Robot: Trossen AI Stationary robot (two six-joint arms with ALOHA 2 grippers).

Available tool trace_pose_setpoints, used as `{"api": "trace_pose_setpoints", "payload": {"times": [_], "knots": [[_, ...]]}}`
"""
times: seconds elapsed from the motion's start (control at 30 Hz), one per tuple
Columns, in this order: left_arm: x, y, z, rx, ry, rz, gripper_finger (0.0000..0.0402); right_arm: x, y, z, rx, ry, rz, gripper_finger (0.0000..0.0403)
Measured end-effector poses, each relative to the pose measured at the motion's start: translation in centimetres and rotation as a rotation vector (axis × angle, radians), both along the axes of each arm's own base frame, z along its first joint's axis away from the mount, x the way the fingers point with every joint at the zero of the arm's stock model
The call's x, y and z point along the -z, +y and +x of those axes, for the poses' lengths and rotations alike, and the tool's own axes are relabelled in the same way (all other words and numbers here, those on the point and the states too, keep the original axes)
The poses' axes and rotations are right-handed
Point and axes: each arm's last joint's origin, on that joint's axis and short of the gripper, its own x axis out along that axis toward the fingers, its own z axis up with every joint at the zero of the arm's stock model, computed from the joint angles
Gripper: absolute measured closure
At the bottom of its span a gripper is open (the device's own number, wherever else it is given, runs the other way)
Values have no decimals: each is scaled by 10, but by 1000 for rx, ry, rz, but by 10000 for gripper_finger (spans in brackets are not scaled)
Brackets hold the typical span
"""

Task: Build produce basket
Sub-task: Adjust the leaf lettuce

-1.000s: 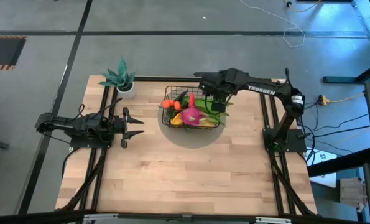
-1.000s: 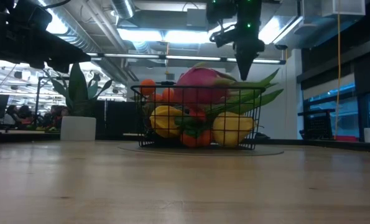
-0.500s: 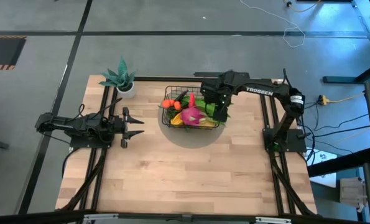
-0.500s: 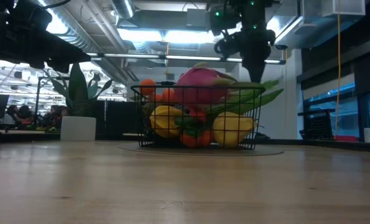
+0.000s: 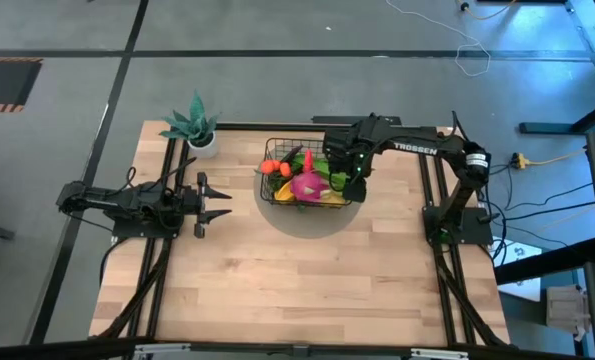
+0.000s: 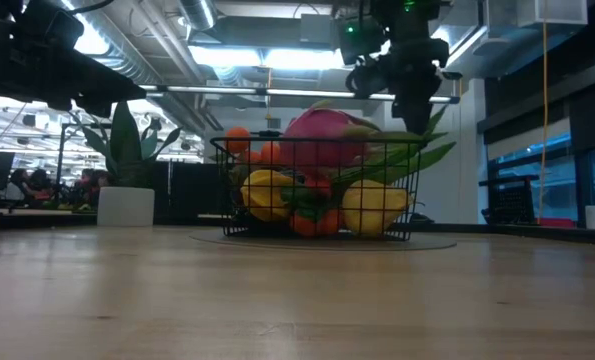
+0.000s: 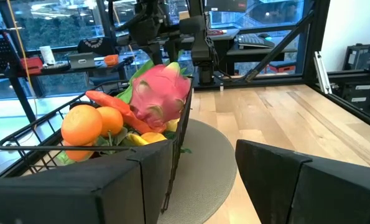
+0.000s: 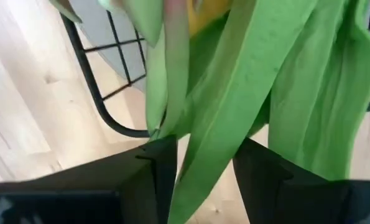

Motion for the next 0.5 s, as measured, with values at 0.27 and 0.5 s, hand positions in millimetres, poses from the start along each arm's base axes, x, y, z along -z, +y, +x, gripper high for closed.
{"api": "trace_pose_setpoints", "payload": {"times": [0.27, 0.5], "knots": [[0, 0, 0, 0, -2, 0, 229, 0, -1, 0, -29, 10, -47, 264], [0, 0, 0, 0, -5, 0, 229, 0, -1, 0, -47, 8, -48, 296]]}}
